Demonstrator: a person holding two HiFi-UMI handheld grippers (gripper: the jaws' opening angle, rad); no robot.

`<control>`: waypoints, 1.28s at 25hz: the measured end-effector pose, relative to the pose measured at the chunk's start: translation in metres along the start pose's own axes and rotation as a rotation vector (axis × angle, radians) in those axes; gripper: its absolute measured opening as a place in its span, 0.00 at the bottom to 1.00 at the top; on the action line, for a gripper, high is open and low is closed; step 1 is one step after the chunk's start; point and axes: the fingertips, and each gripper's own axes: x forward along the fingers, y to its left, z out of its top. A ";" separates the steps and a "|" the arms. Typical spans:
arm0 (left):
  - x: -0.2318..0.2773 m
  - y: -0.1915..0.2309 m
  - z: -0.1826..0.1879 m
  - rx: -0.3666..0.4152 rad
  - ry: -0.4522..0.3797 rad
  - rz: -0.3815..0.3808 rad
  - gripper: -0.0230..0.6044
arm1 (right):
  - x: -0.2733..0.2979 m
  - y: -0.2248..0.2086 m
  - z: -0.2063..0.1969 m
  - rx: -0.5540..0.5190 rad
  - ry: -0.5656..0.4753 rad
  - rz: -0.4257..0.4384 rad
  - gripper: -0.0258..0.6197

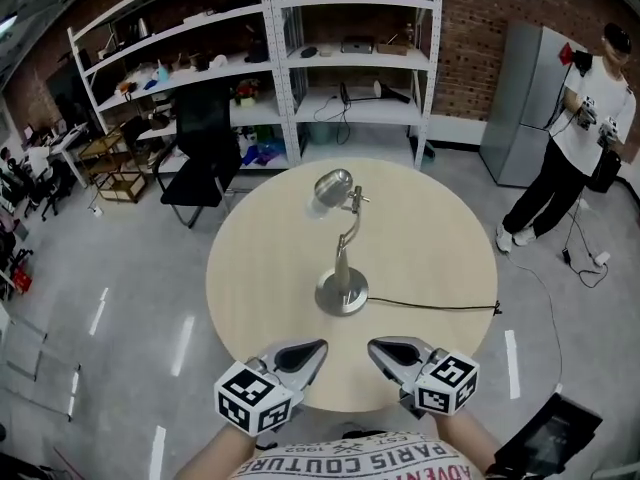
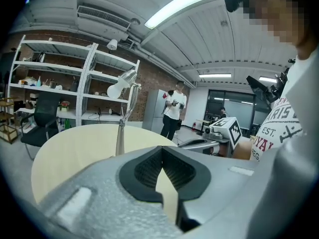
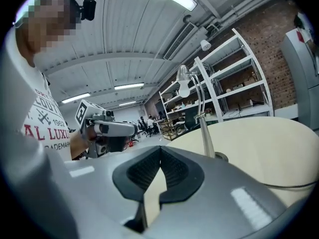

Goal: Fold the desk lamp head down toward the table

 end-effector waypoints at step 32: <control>0.062 0.107 0.025 -0.097 -0.009 0.037 0.04 | 0.133 -0.142 -0.004 -0.175 0.125 -0.082 0.37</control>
